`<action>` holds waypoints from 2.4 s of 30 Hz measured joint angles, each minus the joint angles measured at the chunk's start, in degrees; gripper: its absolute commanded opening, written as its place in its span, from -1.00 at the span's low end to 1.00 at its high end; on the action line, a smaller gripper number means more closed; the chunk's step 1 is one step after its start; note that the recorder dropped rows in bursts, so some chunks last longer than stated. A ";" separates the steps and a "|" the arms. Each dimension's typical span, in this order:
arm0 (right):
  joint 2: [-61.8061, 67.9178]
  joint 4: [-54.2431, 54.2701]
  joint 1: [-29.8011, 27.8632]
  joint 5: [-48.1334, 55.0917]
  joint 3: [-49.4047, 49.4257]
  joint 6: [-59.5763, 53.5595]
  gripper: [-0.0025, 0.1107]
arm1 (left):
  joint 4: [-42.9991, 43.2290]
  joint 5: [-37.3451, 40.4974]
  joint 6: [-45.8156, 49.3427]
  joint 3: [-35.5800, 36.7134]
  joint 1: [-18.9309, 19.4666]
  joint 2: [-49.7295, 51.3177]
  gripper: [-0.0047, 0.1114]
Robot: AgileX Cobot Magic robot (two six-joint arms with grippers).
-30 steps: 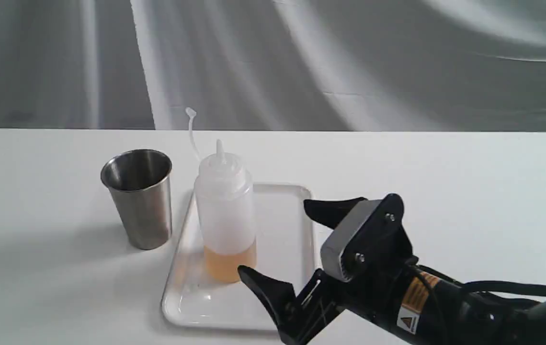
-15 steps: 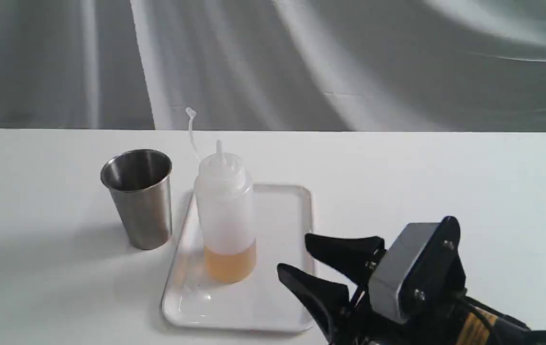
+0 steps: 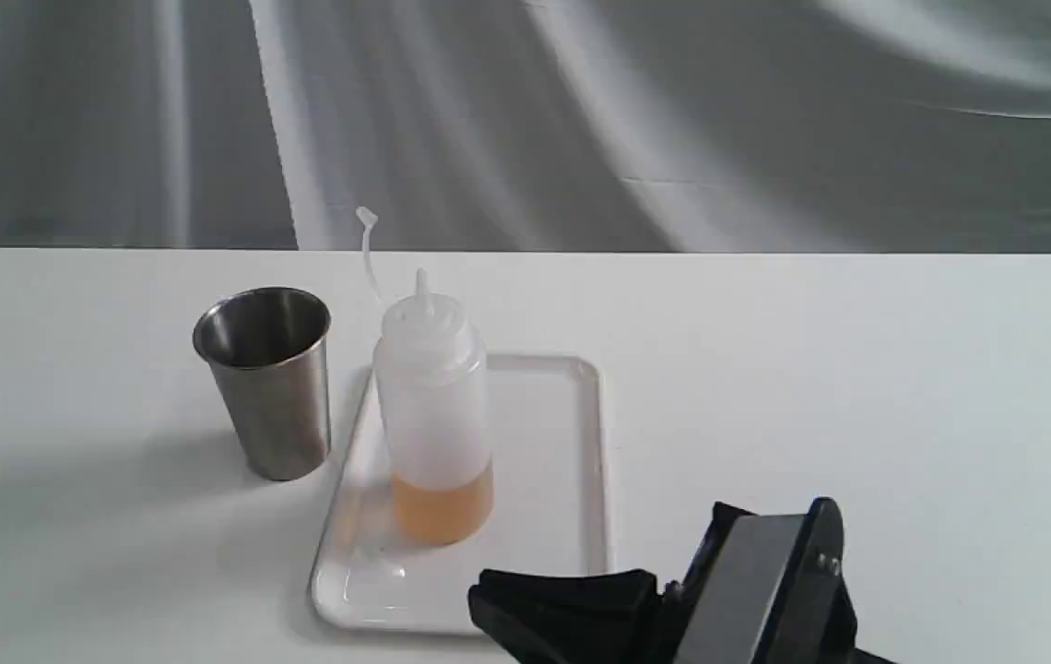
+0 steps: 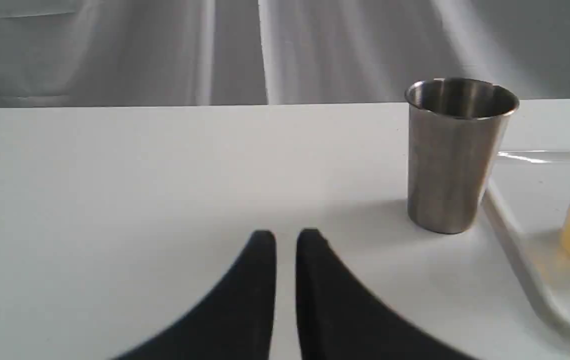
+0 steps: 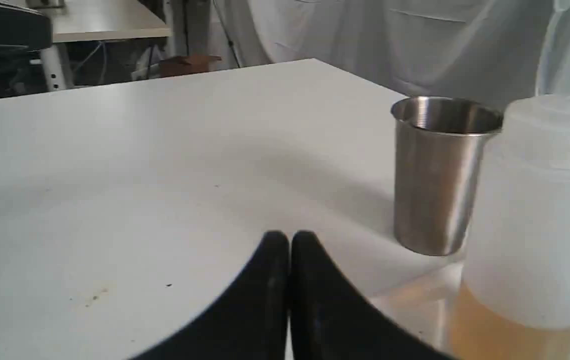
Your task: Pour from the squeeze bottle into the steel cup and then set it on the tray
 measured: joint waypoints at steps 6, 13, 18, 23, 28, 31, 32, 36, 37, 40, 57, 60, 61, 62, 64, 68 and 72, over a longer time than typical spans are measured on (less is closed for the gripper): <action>0.00 0.09 2.54 0.00 0.09 0.12 -0.96 | 0.00 0.00 0.00 0.00 0.00 0.00 -0.78; -0.69 1.11 2.54 -0.24 5.51 0.12 -0.96 | 0.00 0.00 0.00 0.00 0.00 0.00 -0.78; -4.49 3.20 2.54 -0.24 11.81 0.25 -0.96 | 0.00 0.00 0.00 0.00 0.00 0.00 -0.78; -7.76 4.82 2.54 -0.12 15.15 0.37 -0.96 | 0.00 0.00 0.00 0.00 0.00 0.00 -0.78; -14.03 6.32 2.54 4.21 15.91 0.37 -0.96 | 0.00 0.00 0.00 0.00 0.00 0.00 -0.78; -19.14 6.79 2.54 9.21 16.00 0.37 -0.96 | 0.00 0.00 0.00 0.00 0.00 0.00 -0.78; -20.51 7.08 2.54 10.66 16.00 0.37 -0.96 | 0.00 0.00 0.00 0.00 0.00 0.00 -0.78; -27.41 10.76 1.94 18.16 16.00 0.37 -0.96 | 0.00 0.00 0.00 0.00 0.00 0.00 -0.78; -29.19 11.34 1.19 20.05 16.04 0.37 -0.96 | 0.00 0.00 0.00 0.00 0.00 0.00 -0.78; -33.76 12.15 -1.72 24.74 16.04 0.37 -0.96 | 0.00 0.00 0.00 0.00 0.00 0.00 -0.78; -53.42 12.35 -12.38 37.36 16.13 0.37 -0.96 | 0.00 0.00 0.00 0.00 0.00 0.00 -0.78; -55.95 12.35 -13.48 37.36 16.13 0.37 -0.96 | 0.00 0.00 0.00 0.00 0.00 0.00 -0.78; -56.78 12.35 -14.15 37.36 16.13 0.37 -0.96 | 0.00 0.00 0.00 0.00 0.00 0.00 -0.78; -57.41 12.35 -14.92 37.36 16.13 0.37 -0.96 | 0.00 0.00 0.00 0.00 0.00 0.00 -0.78; -58.84 12.35 -16.76 37.36 16.13 0.37 -0.96 | 0.00 0.00 0.00 0.00 0.00 0.00 -0.78; -61.11 12.35 -20.53 37.49 16.13 0.37 -0.96 | 0.00 0.00 0.00 0.00 0.00 0.00 -0.78; -63.79 12.35 -24.74 37.87 16.13 0.37 -0.96 | 0.00 0.00 0.00 0.00 0.00 0.00 -0.78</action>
